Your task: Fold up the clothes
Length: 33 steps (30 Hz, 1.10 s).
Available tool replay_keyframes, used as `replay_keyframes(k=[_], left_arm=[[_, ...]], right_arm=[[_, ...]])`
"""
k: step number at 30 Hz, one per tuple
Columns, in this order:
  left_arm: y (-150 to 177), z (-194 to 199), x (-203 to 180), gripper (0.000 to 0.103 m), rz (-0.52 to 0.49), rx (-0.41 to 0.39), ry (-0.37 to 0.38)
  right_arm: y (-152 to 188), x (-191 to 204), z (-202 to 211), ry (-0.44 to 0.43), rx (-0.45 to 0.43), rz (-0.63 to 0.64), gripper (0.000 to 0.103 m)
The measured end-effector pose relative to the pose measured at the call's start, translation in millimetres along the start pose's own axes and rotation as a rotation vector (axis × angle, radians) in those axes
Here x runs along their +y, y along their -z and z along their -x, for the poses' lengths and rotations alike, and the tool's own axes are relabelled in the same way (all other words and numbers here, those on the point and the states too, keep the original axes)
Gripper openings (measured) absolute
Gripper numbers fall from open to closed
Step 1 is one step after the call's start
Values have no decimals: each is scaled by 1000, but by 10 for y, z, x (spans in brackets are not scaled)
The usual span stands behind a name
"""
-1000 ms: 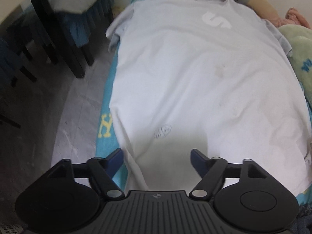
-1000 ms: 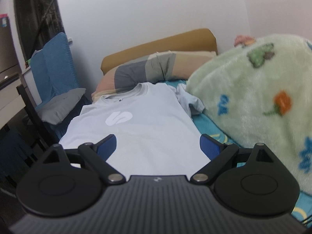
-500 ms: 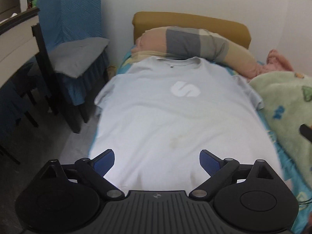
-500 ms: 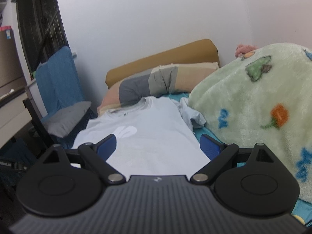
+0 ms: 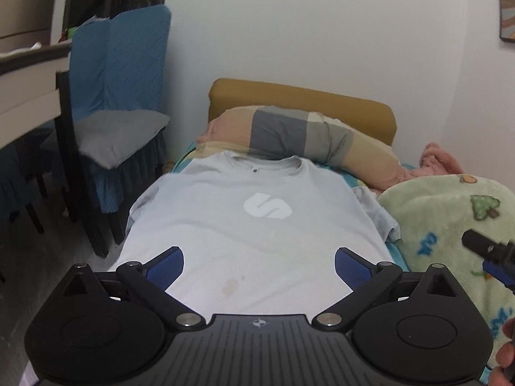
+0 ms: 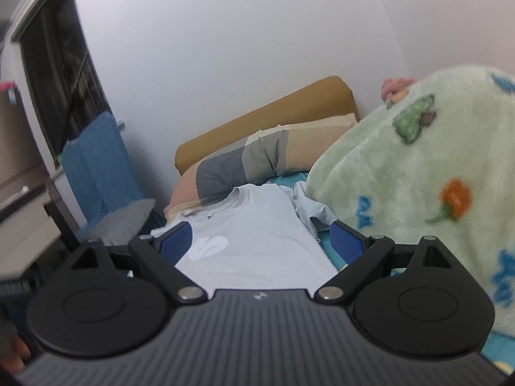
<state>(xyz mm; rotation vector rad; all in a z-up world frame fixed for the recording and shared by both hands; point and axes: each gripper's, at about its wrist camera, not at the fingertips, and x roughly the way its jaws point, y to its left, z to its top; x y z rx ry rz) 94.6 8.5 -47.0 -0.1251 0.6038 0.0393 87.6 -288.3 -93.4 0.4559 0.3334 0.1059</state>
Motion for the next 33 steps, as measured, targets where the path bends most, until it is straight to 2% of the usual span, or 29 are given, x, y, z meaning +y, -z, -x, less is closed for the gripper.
replay_keyframes(k=[2, 5, 7, 10, 15, 17, 21, 24, 27, 29, 33], left_arm=[[118, -49, 73, 101, 26, 19, -5], [222, -122, 176, 101, 57, 56, -11], [254, -136, 233, 101, 84, 67, -4], [327, -168, 237, 101, 104, 64, -11], [427, -271, 132, 101, 124, 36, -24], [435, -318, 85, 101, 102, 30, -15], [456, -450, 44, 101, 92, 46, 3], [453, -565, 52, 101, 113, 63, 20], [427, -662, 42, 101, 131, 52, 19], [403, -709, 6, 101, 127, 33, 2], [410, -825, -90, 101, 110, 38, 19]], right_arm=[[18, -156, -76, -58, 9, -115, 94], [92, -594, -259, -213, 45, -454, 94], [153, -834, -399, -255, 30, -610, 95], [204, -1095, -681, -258, 26, -727, 95], [277, -1402, -1276, -227, 37, -821, 96], [365, -1518, -1548, -225, 54, -897, 96], [425, -1488, -2034, -203, 72, -861, 95], [383, -1374, -2345, -171, 62, -783, 84], [341, -1260, -2657, -139, 52, -705, 77], [313, -1184, -2864, -118, 46, -653, 78], [237, -1017, -3283, -64, 33, -571, 80]])
